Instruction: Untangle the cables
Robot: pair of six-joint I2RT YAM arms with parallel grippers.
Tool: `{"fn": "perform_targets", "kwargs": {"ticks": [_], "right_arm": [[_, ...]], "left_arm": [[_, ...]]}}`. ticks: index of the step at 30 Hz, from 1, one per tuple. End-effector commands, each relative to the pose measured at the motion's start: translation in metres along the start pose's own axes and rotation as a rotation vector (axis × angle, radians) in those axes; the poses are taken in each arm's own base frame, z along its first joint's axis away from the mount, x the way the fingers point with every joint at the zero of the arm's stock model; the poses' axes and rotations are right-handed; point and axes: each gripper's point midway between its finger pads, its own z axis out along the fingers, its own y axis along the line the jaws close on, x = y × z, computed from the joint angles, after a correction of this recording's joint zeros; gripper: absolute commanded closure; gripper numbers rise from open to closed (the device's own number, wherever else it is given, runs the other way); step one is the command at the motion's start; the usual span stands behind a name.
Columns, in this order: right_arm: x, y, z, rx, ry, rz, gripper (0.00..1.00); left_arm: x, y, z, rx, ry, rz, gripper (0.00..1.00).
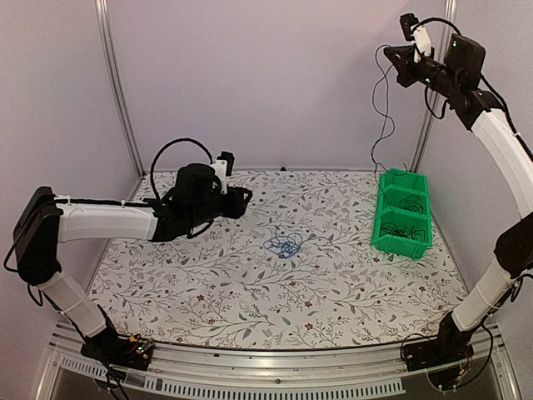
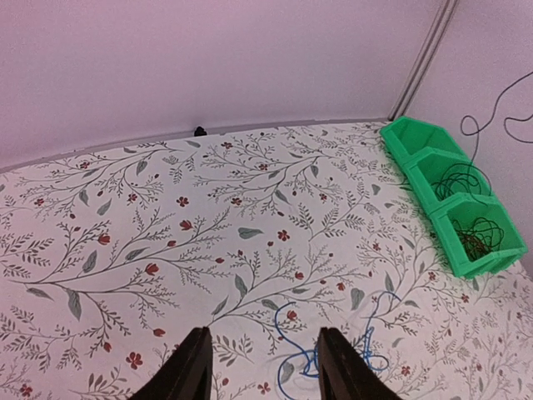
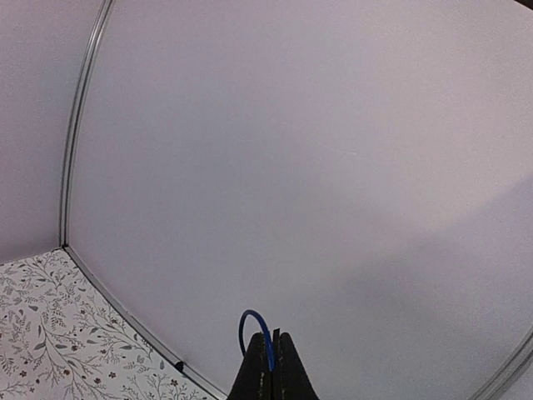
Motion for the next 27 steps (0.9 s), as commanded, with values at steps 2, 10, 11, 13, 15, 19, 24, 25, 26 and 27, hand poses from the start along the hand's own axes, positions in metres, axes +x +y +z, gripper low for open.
{"fn": "perform_targets", "kwargs": {"ticks": [2, 10, 11, 13, 15, 19, 24, 25, 26, 27], "right_arm": [[0.026, -0.039, -0.003, 0.082, 0.053, 0.03, 1.0], [0.05, -0.074, -0.017, 0.157, 0.103, 0.041, 1.0], [0.053, -0.078, -0.019, 0.165, 0.108, 0.043, 1.0], [0.064, -0.082, -0.022, 0.178, 0.128, 0.049, 1.0], [0.073, -0.086, -0.025, 0.187, 0.142, 0.06, 1.0], [0.088, -0.107, -0.037, 0.238, 0.17, 0.089, 1.0], [0.094, -0.119, -0.044, 0.263, 0.179, 0.112, 1.0], [0.093, -0.121, -0.046, 0.269, 0.18, 0.109, 1.0], [0.094, -0.122, -0.047, 0.272, 0.181, 0.108, 1.0], [0.095, -0.123, -0.049, 0.275, 0.184, 0.105, 1.0]], "left_arm": [[-0.001, -0.006, -0.003, 0.018, 0.006, -0.012, 0.54], [-0.003, -0.015, 0.004, 0.044, 0.014, -0.008, 0.54], [-0.003, -0.016, 0.005, 0.045, 0.015, -0.007, 0.54], [-0.003, -0.017, 0.005, 0.048, 0.019, -0.004, 0.54], [-0.002, -0.018, 0.006, 0.053, 0.023, 0.0, 0.54], [-0.001, -0.018, 0.006, 0.051, 0.027, 0.002, 0.54], [0.002, -0.019, 0.009, 0.055, 0.036, 0.002, 0.54], [0.003, -0.019, 0.01, 0.056, 0.039, 0.003, 0.54], [0.003, -0.019, 0.011, 0.059, 0.039, 0.001, 0.54], [0.003, -0.02, 0.011, 0.061, 0.039, -0.001, 0.54]]}}
